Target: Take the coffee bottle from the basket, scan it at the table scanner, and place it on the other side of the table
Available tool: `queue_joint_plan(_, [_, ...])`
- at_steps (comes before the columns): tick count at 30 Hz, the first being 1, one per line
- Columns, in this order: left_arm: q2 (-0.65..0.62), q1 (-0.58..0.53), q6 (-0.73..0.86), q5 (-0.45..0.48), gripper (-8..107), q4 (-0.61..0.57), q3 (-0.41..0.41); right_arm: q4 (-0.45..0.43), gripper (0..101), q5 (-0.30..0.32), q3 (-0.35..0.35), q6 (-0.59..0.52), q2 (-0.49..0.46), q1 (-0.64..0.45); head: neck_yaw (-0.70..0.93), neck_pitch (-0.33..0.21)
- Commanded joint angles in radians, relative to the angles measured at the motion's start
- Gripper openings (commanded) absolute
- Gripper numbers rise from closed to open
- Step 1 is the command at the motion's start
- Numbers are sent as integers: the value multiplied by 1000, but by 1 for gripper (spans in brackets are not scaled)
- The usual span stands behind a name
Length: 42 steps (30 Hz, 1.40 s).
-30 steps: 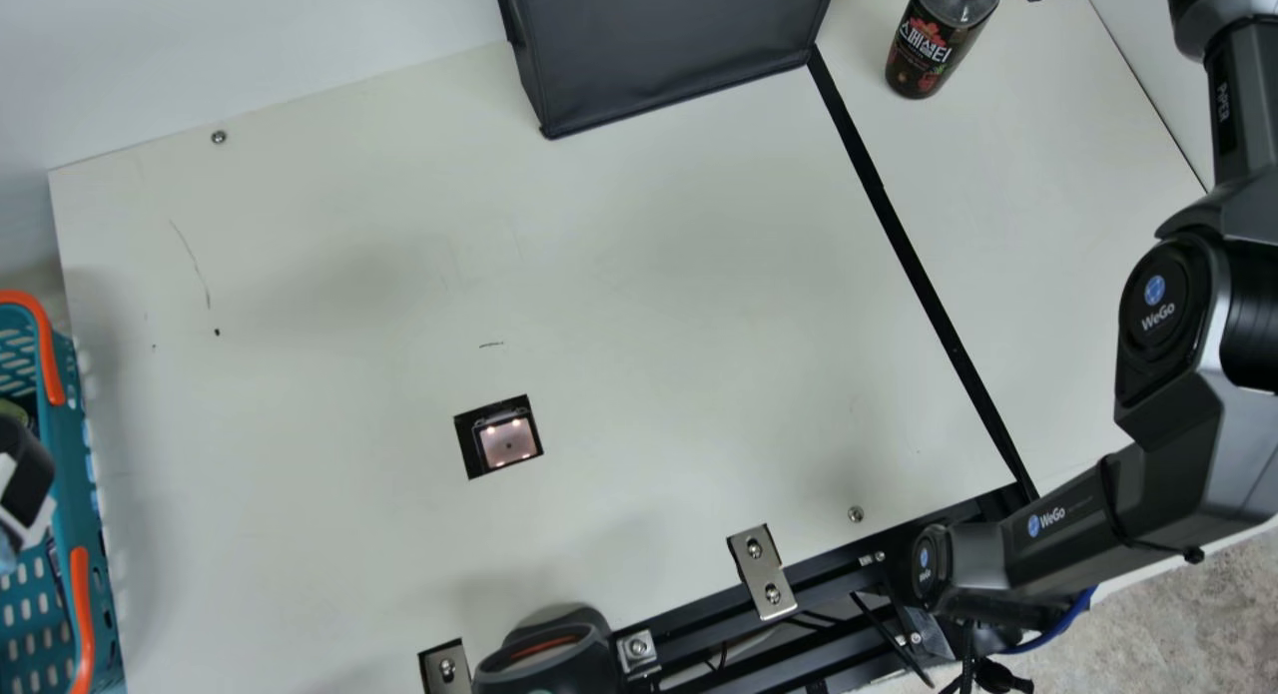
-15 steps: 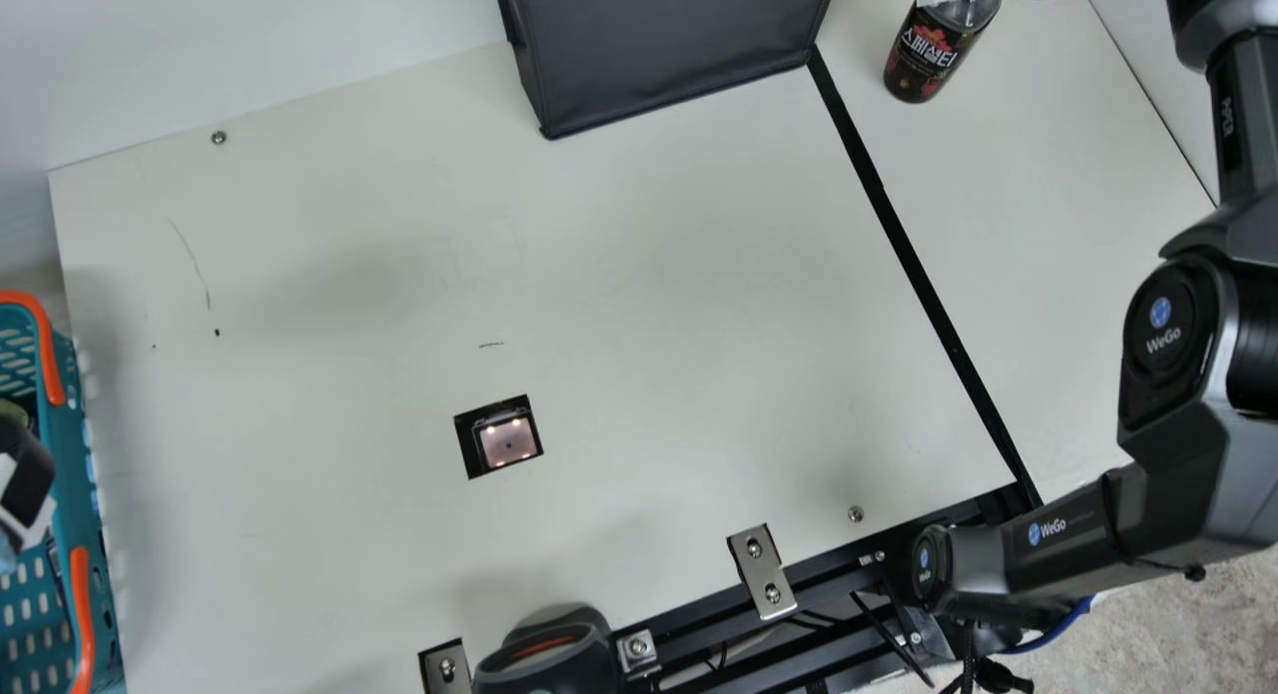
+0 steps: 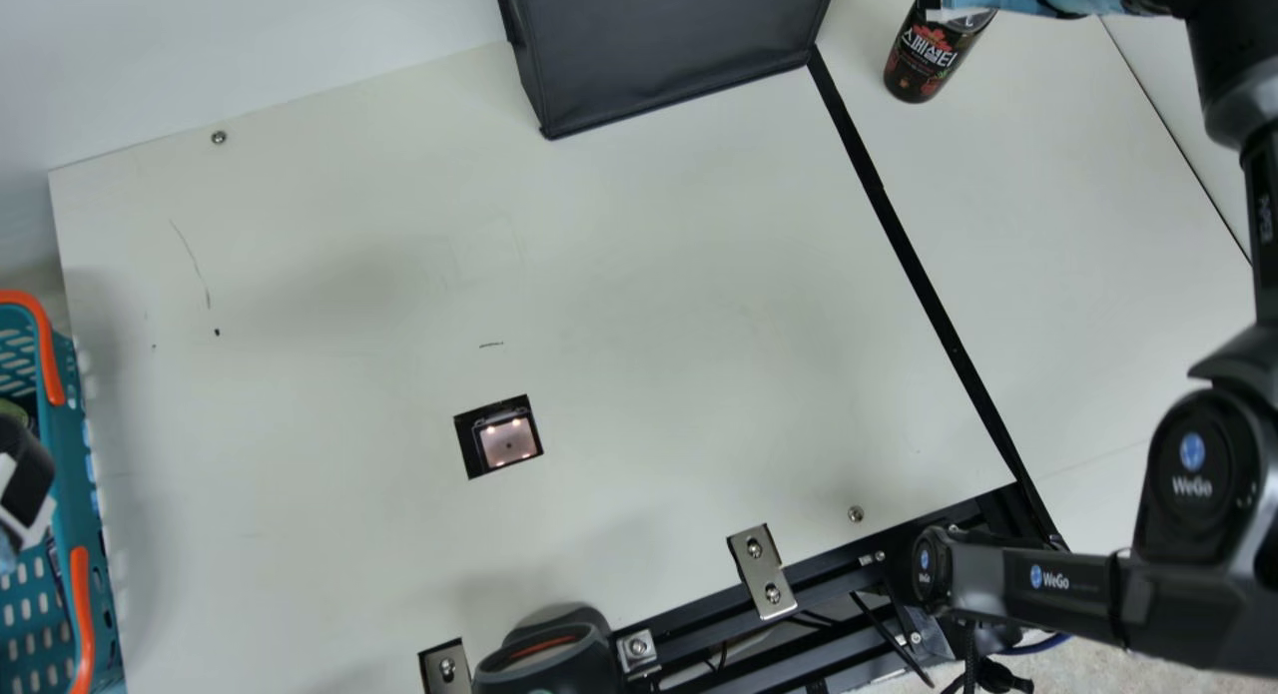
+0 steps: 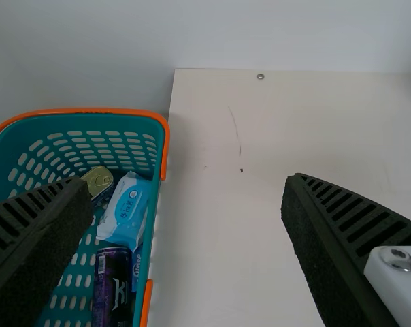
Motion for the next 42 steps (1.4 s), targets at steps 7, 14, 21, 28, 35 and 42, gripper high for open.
queue_joint_plan(7, [0, 0, 0, 0, 90, 0, 0, -54, 95, -5, 121, 74, -156, 21, -2, -29])
queue_joint_plan(14, [0, 0, 0, 0, 90, 0, 0, -112, 95, 8, 200, 143, -270, 49, -2, -29])
queue_joint_plan(21, [-11, -19, -19, 52, 90, 12, -38, -126, 95, 64, 206, 175, -341, 95, 68, -29])
queue_joint_plan(28, [-38, -63, -64, 175, 90, 41, -126, -145, 95, 175, 198, 227, -463, 198, 231, -29])
queue_joint_plan(35, [-65, -108, -108, 297, 90, 69, -214, -164, 95, 286, 190, 279, -586, 302, 347, -29])
queue_joint_plan(42, [-76, -126, -128, 350, 90, 80, -253, -183, 95, 398, 183, 331, -708, 405, 347, -29])
